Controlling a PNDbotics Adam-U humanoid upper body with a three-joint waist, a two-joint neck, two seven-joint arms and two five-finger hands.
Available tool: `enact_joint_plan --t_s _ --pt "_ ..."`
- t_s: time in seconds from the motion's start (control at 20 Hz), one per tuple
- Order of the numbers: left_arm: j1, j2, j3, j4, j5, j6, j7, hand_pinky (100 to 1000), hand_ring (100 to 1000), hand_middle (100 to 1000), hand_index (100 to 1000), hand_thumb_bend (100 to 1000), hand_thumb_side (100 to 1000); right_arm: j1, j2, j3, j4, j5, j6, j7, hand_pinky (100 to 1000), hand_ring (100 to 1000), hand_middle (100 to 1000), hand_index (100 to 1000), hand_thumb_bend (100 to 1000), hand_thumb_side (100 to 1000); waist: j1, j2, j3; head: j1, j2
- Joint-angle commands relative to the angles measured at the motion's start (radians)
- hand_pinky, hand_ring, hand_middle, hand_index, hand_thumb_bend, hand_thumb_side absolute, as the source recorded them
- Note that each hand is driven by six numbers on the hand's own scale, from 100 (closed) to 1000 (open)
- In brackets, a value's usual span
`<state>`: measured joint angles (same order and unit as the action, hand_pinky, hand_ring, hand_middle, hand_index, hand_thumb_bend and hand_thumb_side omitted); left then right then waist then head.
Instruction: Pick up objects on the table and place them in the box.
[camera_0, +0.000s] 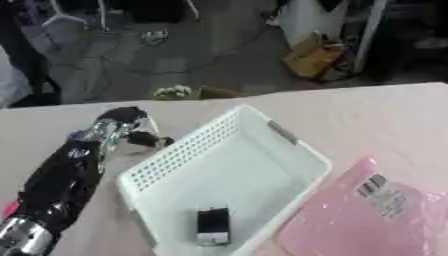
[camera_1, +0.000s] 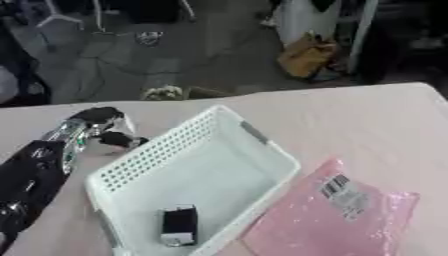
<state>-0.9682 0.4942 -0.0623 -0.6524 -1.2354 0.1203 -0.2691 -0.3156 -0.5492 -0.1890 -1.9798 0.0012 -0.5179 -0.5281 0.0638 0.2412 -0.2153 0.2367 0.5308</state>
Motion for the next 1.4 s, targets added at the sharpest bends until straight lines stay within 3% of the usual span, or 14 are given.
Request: enact_joint_plan --t_s 0.05,0.1,0.25,0.3,0.75,0.8,0.95,1.0,1.1,1.4 --pt "-0.011 0.038 0.012 -0.004 0.011 0.006 0.001 732 833 822 950 872 875 -0.007 -0.011 -0.006 -0.02 0.004 0.002 -0.005 794 844 755 728 100 1000 -0.011 0.0 0.001 0.001 -0.01" --pt "-0.011 0.037 0.013 -0.005 0.013 0.009 0.004 608 755 766 903 818 853 -0.006 -0.01 -0.007 -0.02 0.004 0.002 -0.005 794 845 755 728 100 1000 -0.011 0.0 0.001 0.001 -0.009" --pt "-0.01 0.035 0.013 -0.007 0.022 0.013 0.014 564 731 748 892 806 846 -0.004 -0.008 -0.007 -0.02 0.004 0.003 -0.005 794 845 755 727 100 1000 -0.012 0.0 0.001 0.001 -0.007" --pt "-0.011 0.034 0.012 -0.009 0.024 0.013 0.021 400 622 663 849 733 820 -0.003 -0.008 -0.007 -0.02 0.004 0.003 -0.005 794 845 755 727 100 1000 -0.012 0.0 0.002 0.002 -0.005" --pt "-0.01 0.026 0.011 -0.002 0.03 0.018 0.04 290 529 568 798 639 779 -0.001 -0.005 -0.008 -0.02 0.002 0.002 -0.008 795 845 754 726 100 1000 -0.011 0.0 -0.001 0.024 -0.007" --pt "-0.01 0.024 0.011 -0.002 0.03 0.019 0.042 195 466 515 749 537 730 -0.001 -0.005 -0.008 -0.02 0.002 0.002 -0.008 795 845 754 725 100 1000 -0.012 0.001 -0.001 0.025 -0.007" --pt "-0.01 0.021 0.01 -0.003 0.032 0.023 0.052 195 466 515 749 537 730 0.0 -0.005 -0.008 -0.02 0.002 0.001 -0.008 795 845 754 725 100 1000 -0.012 0.002 -0.001 0.026 -0.007" --pt "-0.009 0.02 0.01 -0.001 0.033 0.023 0.053 144 415 475 716 492 689 0.0 -0.004 -0.008 -0.02 0.002 0.001 -0.008 795 844 754 724 100 1000 -0.013 0.002 -0.002 0.025 -0.006" --pt "-0.003 0.017 0.009 0.001 0.035 0.021 0.055 100 366 444 687 483 665 0.001 -0.004 -0.009 -0.02 0.001 0.0 -0.01 795 844 754 723 100 1000 -0.014 0.002 -0.003 0.022 -0.004" --pt "0.016 0.009 0.003 0.001 0.049 0.003 0.079 100 209 311 567 463 627 -0.004 -0.004 -0.012 -0.02 0.0 -0.001 -0.015 795 844 753 722 100 1000 -0.017 0.002 -0.005 0.016 -0.006"
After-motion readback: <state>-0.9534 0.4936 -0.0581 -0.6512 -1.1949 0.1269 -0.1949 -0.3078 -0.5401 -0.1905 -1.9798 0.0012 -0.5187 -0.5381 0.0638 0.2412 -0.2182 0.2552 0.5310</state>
